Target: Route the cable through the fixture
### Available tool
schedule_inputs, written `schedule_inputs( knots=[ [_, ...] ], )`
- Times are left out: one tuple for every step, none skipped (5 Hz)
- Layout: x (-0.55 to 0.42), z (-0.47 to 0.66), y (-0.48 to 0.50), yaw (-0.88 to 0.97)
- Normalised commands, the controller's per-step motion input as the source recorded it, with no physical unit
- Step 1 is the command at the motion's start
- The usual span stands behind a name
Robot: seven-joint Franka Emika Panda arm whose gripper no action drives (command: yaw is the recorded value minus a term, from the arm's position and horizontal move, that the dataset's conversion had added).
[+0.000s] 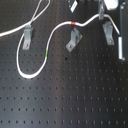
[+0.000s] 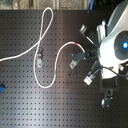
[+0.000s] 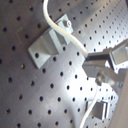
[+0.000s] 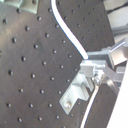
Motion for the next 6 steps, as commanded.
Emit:
schedule_inputs(
  knots=[
    [0.0,0.02,0.0,0.0],
    [-0.157,0.52,-0.009,0.02],
    [0.0,0.01,0.0,0.0],
    [0.001,0.07,0.001,0.01],
    [0.029,0.23,-0.297,-0.07],
    [0.034,0.3,-0.432,-0.09]
  ],
)
